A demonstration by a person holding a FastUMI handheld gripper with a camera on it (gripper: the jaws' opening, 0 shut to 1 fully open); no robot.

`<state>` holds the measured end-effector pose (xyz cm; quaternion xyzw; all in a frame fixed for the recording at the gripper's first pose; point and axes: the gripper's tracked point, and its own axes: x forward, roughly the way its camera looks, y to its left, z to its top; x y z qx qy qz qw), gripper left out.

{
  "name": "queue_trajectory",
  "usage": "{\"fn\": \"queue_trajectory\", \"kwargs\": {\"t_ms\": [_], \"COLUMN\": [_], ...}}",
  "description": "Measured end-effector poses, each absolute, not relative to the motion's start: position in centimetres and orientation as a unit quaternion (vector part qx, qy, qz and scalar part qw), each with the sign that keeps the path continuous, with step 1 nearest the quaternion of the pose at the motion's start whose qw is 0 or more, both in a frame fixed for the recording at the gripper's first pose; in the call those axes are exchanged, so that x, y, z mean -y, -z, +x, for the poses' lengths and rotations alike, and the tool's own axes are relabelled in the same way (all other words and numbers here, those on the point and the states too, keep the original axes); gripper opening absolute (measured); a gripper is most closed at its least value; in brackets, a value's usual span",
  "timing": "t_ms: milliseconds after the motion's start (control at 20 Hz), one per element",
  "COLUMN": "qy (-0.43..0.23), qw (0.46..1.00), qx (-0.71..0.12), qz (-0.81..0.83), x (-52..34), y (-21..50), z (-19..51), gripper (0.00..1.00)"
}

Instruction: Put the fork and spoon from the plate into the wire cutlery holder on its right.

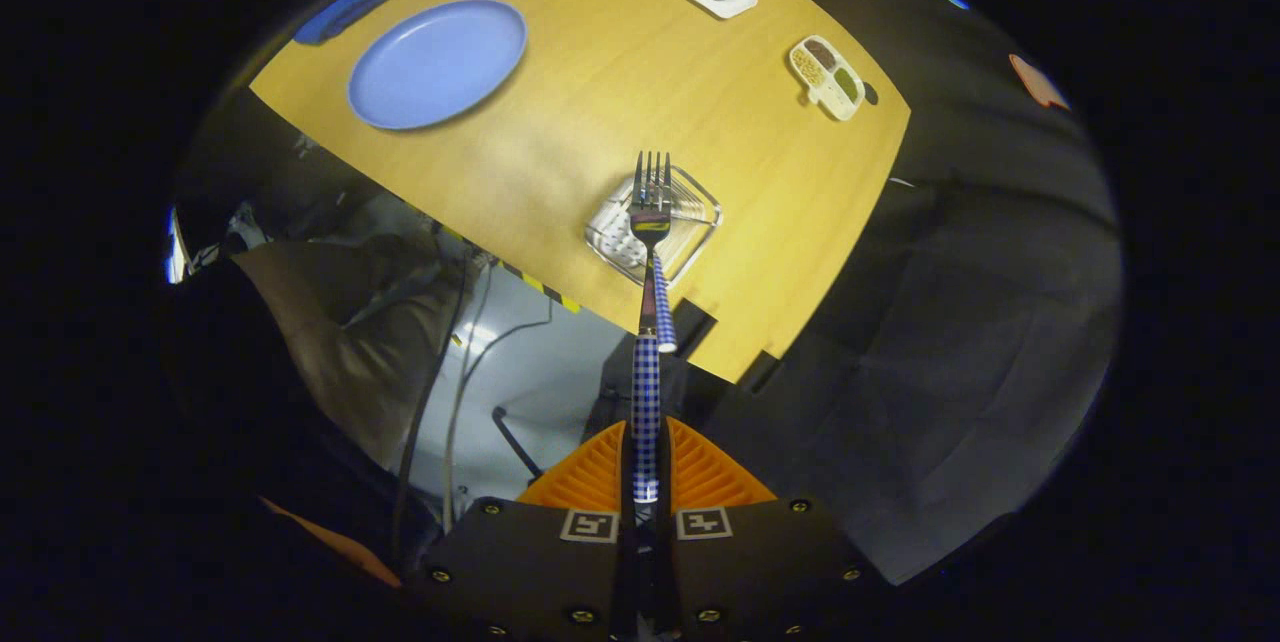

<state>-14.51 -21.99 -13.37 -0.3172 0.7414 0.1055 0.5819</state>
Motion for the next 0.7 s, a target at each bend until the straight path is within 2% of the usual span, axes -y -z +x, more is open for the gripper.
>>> {"fn": "queue_trajectory", "kwargs": {"t_ms": [200, 700], "qy": [-0.113, -0.172], "qw": [0.531, 0.448], "qx": [-0.758, -0.774], "qz": [-0.362, -0.414], "x": [25.4, 26.4], "y": [13.5, 18.0], "z": [-13.1, -10.4], "gripper": [0.07, 0.07]}}
